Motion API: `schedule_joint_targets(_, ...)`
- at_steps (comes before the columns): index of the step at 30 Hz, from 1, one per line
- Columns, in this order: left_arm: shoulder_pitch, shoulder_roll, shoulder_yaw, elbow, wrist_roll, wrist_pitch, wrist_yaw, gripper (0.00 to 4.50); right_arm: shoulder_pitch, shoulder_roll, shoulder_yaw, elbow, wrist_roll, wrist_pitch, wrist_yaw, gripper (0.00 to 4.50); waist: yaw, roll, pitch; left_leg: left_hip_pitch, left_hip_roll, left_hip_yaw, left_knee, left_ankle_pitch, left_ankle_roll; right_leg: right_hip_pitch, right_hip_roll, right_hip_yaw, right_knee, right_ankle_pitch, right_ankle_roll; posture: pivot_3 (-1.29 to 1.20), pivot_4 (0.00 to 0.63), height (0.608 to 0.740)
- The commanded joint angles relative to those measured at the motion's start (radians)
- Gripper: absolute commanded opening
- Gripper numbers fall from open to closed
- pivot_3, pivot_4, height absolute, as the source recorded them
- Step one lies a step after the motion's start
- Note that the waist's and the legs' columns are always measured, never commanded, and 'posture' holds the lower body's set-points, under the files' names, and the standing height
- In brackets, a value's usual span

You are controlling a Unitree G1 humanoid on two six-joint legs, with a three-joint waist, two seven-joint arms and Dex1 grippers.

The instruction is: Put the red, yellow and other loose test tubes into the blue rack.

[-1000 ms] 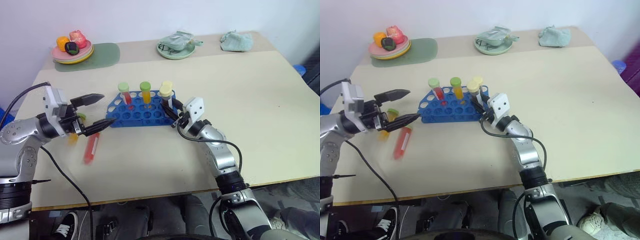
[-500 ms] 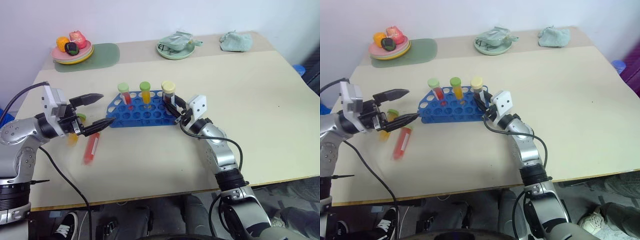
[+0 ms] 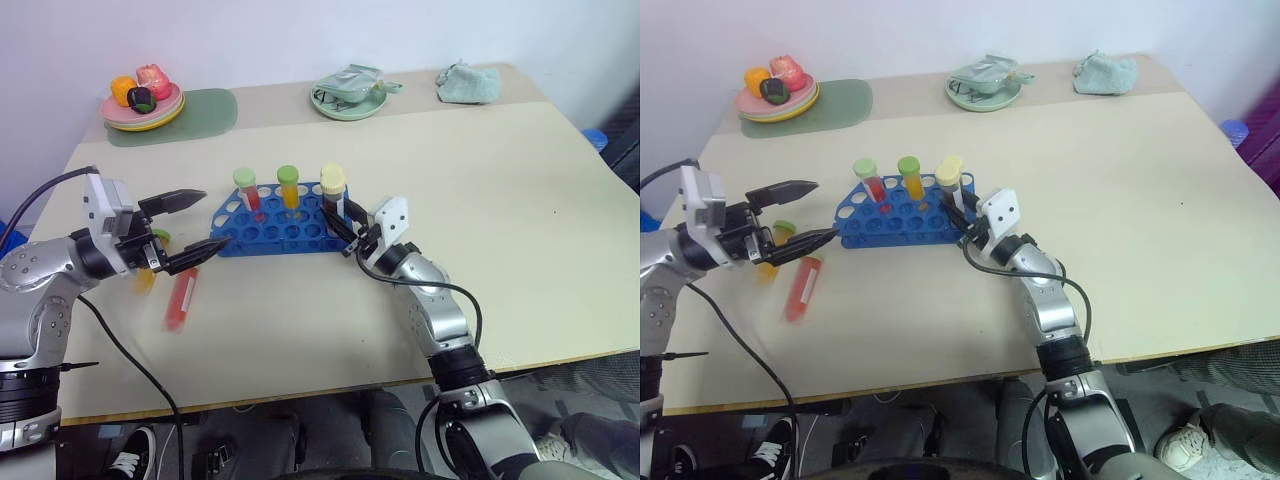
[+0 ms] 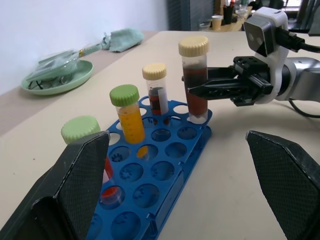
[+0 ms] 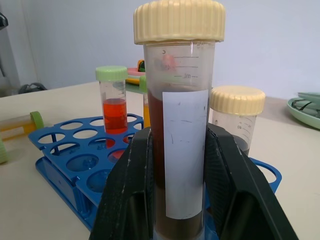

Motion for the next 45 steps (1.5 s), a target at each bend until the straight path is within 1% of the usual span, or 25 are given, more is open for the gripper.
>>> schedule_joint_targets(1,-0.003,0.012,0.033,-0.034,-0.02,-0.003,0.004,4.5,-0.027,0.011,0.001,0.036,-0.011,-0.024,-0.008,0.76,0.0,0.0,0.0,0.0,0.0,0.0,0.0,0.0,0.0,0.0,0.0,0.0,0.0,0.0,0.0,0.0,0.15,0.74)
schedule_joint_targets(9,-0.006,0.01,0.034,-0.035,-0.018,-0.001,0.007,4.5,-0.03,0.031,0.008,0.039,0.01,-0.015,0.013,0.76,-0.001,0.0,0.0,0.0,0.0,0.0,0.0,0.0,0.0,0.0,0.0,0.0,0.0,0.0,0.0,0.0,0.15,0.74)
schedule_joint_targets(10,-0.005,0.009,0.033,-0.038,-0.019,0.001,0.009,4.5,-0.024,0.03,-0.006,0.031,0.04,0.003,0.03,1.26,-0.001,0.0,0.0,0.0,0.0,0.0,0.0,0.0,0.0,0.0,0.0,0.0,0.0,0.0,0.0,0.0,0.15,0.74)
schedule_joint_targets(11,-0.004,0.008,0.033,-0.039,-0.019,0.002,0.01,4.5,-0.02,0.027,-0.016,0.025,0.057,0.013,0.039,1.88,-0.001,0.0,0.0,0.0,0.0,0.0,0.0,0.0,0.0,0.0,0.0,0.0,0.0,0.0,0.0,0.0,0.15,0.74)
schedule_joint_targets(12,-0.004,0.008,0.033,-0.04,-0.02,0.003,0.011,4.5,-0.018,0.025,-0.022,0.02,0.068,0.021,0.045,2.25,-0.001,0.0,0.0,0.0,0.0,0.0,0.0,0.0,0.0,0.0,0.0,0.0,0.0,0.0,0.0,0.0,0.15,0.74)
schedule_joint_targets(14,-0.001,0.006,0.031,-0.04,-0.017,0.0,0.013,4.5,-0.017,0.014,-0.024,0.016,0.053,0.015,0.037,3.24,0.0,0.0,0.0,0.0,0.0,0.0,0.0,0.0,0.0,0.0,0.0,0.0,0.0,0.0,0.0,0.0,0.15,0.74)
schedule_joint_targets(15,0.001,0.005,0.031,-0.041,-0.017,0.0,0.013,4.5,-0.016,0.012,-0.024,0.013,0.051,0.015,0.035,3.8,0.0,0.0,0.0,0.0,0.0,0.0,0.0,0.0,0.0,0.0,0.0,0.0,0.0,0.0,0.0,0.0,0.15,0.74)
schedule_joint_targets(16,0.003,0.005,0.03,-0.04,-0.014,-0.003,0.013,4.5,-0.015,0.004,-0.021,0.008,0.044,0.015,0.037,4.26,0.0,0.0,0.0,0.0,0.0,0.0,0.0,0.0,0.0,0.0,0.0,0.0,0.0,0.0,0.0,0.0,0.15,0.74)
schedule_joint_targets(17,0.004,0.006,0.029,-0.04,-0.01,-0.007,0.013,4.5,-0.013,-0.002,-0.02,0.003,0.04,0.016,0.037,4.44,0.0,0.0,0.0,0.0,0.0,0.0,0.0,0.0,0.0,0.0,0.0,0.0,0.0,0.0,0.0,0.0,0.15,0.74)
schedule_joint_targets(20,0.004,0.008,0.03,-0.037,-0.015,0.005,0.02,4.5,-0.001,-0.028,-0.025,-0.035,0.042,0.032,0.04,4.44,0.001,0.0,0.0,0.0,0.0,0.0,0.0,0.0,0.0,0.0,0.0,0.0,0.0,0.0,0.0,0.0,0.15,0.74)
schedule_joint_targets(23,0.015,0.021,0.036,-0.045,-0.013,0.021,0.027,4.5,0.046,-0.11,-0.03,-0.148,0.084,0.099,0.114,4.44,0.005,0.0,0.0,0.0,0.0,0.0,0.0,0.0,0.0,0.0,0.0,0.0,0.0,0.0,0.0,0.0,0.15,0.74)
schedule_joint_targets(24,0.02,0.028,0.047,-0.051,-0.021,0.034,0.031,4.5,0.068,-0.145,-0.046,-0.201,0.104,0.124,0.131,4.44,0.004,0.0,0.0,0.0,0.0,0.0,0.0,0.0,0.0,0.0,0.0,0.0,-0.001,0.0,0.0,0.0,0.15,0.74)
schedule_joint_targets(27,0.059,0.053,0.078,-0.086,-0.04,0.085,0.047,4.5,0.149,-0.299,-0.099,-0.36,0.183,0.208,0.234,4.44,0.006,0.0,0.0,0.0,0.0,0.0,0.0,-0.001,0.001,0.0,0.0,0.0,-0.001,0.0,0.0,0.0,0.15,0.74)
schedule_joint_targets(30,0.094,0.068,0.108,-0.103,-0.048,0.107,0.058,4.5,0.196,-0.428,-0.149,-0.47,0.264,0.283,0.315,4.44,0.009,0.0,0.0,0.0,0.0,0.001,0.0,-0.001,0.001,0.001,0.0,0.0,-0.002,0.0,0.0,0.0,0.15,0.74)
schedule_joint_targets(33,0.115,0.072,0.139,-0.091,-0.032,0.094,0.066,4.5,0.216,-0.555,-0.21,-0.555,0.373,0.383,0.404,4.44,0.01,0.0,0.0,0.001,0.001,0.001,-0.001,-0.001,0.001,0.002,0.001,0.0,-0.002,0.0,0.0,0.0,0.15,0.74)
schedule_joint_targets(36,0.118,0.077,0.154,-0.056,-0.016,0.071,0.066,4.5,0.201,-0.636,-0.256,-0.602,0.469,0.457,0.464,4.44,0.019,0.0,0.0,0.003,0.002,0.002,0.0,-0.002,0.003,0.005,0.001,0.0,-0.003,0.0,0.0,0.0,0.15,0.74)
schedule_joint_targets(38,0.116,0.077,0.153,-0.038,-0.002,0.073,0.083,4.5,0.183,-0.681,-0.275,-0.611,0.498,0.475,0.511,4.44,0.03,0.0,0.0,0.004,0.002,0.004,0.0,-0.003,0.003,0.007,0.001,0.0,-0.005,0.0,0.0,0.0,0.15,0.74)
schedule_joint_targets(40,0.12,0.092,0.148,-0.031,0.015,0.1,0.109,4.5,0.146,-0.703,-0.278,-0.624,0.528,0.49,0.538,4.44,0.035,0.0,0.0,0.005,0.002,0.004,0.0,-0.003,0.004,0.008,0.001,0.0,-0.007,0.0,0.0,0.0,0.15,0.74)
schedule_joint_targets(42,0.128,0.121,0.143,-0.014,0.046,0.132,0.133,4.5,0.099,-0.699,-0.268,-0.637,0.563,0.526,0.528,4.44,0.036,0.0,0.001,0.005,0.002,0.004,0.0,-0.003,0.004,0.01,0.001,-0.001,-0.011,0.001,0.0,0.0,0.15,0.74)
schedule_joint_targets(45,0.143,0.169,0.136,0.015,0.086,0.217,0.192,4.5,0.047,-0.67,-0.239,-0.636,0.549,0.524,0.511,4.44,0.036,0.0,0.0,0.004,0.003,0.004,0.0,-0.004,0.005,0.01,0.001,-0.002,-0.013,0.002,0.0,0.0,0.15,0.74)
